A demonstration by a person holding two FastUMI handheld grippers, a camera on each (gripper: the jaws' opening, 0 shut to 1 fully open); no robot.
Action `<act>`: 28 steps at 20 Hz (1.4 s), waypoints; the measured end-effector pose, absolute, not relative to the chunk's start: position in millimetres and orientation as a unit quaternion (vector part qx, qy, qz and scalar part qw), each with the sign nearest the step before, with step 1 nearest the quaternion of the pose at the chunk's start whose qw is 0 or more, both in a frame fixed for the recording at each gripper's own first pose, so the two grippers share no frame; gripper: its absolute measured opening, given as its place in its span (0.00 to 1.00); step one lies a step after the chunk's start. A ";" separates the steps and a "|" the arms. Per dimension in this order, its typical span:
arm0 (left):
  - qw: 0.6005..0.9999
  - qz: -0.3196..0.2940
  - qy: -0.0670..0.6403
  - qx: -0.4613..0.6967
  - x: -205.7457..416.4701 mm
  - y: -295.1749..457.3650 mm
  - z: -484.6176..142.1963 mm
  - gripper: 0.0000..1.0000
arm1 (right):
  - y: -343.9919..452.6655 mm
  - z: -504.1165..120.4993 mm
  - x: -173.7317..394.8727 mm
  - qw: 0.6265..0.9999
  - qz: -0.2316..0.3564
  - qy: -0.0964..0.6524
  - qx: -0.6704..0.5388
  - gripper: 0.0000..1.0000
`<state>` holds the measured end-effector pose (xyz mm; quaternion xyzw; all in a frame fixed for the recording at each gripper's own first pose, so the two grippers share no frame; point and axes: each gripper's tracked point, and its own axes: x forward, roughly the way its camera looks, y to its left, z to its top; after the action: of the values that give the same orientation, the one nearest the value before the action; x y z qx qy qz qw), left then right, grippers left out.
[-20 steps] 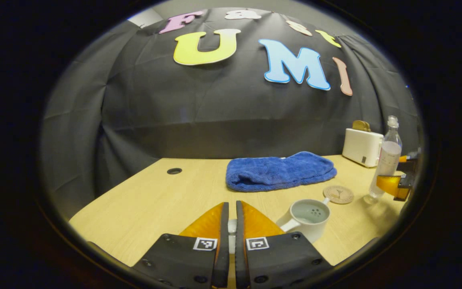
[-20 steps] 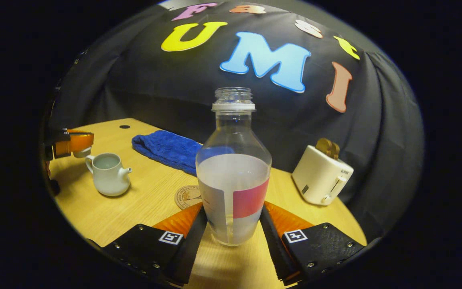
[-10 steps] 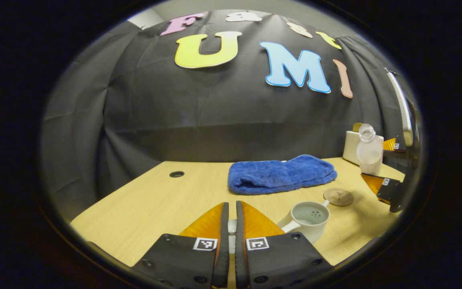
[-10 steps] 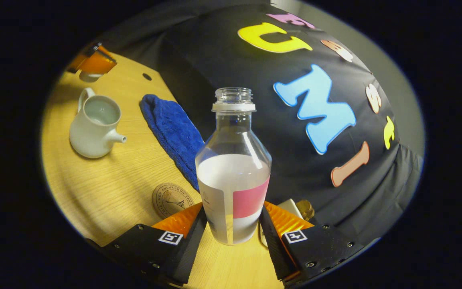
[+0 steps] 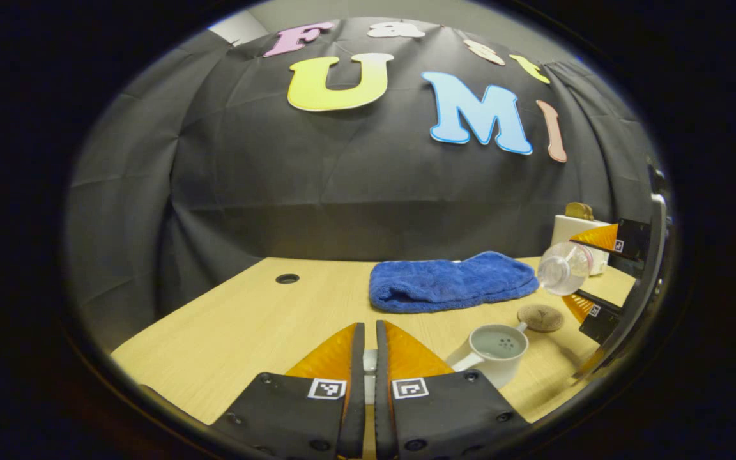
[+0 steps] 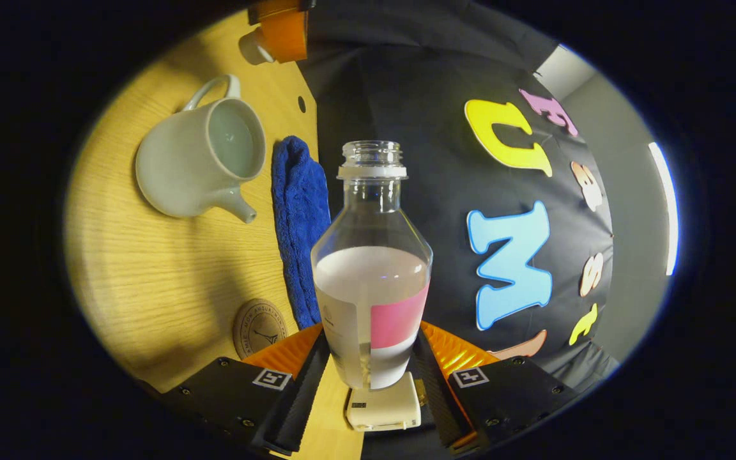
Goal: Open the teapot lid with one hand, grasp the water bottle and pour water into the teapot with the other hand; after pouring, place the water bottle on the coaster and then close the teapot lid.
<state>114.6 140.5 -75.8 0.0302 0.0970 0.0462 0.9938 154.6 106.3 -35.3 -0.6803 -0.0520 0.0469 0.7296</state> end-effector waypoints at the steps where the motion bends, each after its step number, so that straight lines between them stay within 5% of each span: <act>1: 0.994 0.046 0.097 0.030 114.4 140.5 -75.2 0.12 | 110.0 -34.2 154.2 0.720 0.048 -0.059 -0.690 0.76; 19: 0.994 0.048 0.098 0.022 112.5 142.2 -73.9 0.12 | 134.5 -22.4 150.4 0.545 0.040 -0.128 -0.827 0.76; 28: 0.993 0.045 0.105 0.023 113.7 143.1 -77.7 0.13 | 143.2 -2.9 152.3 0.497 0.024 -0.161 -0.853 0.76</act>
<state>113.7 143.1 -77.7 0.0228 0.1054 0.0451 0.9931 152.3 143.2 -2.9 -0.8525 -0.1611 0.0241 0.4967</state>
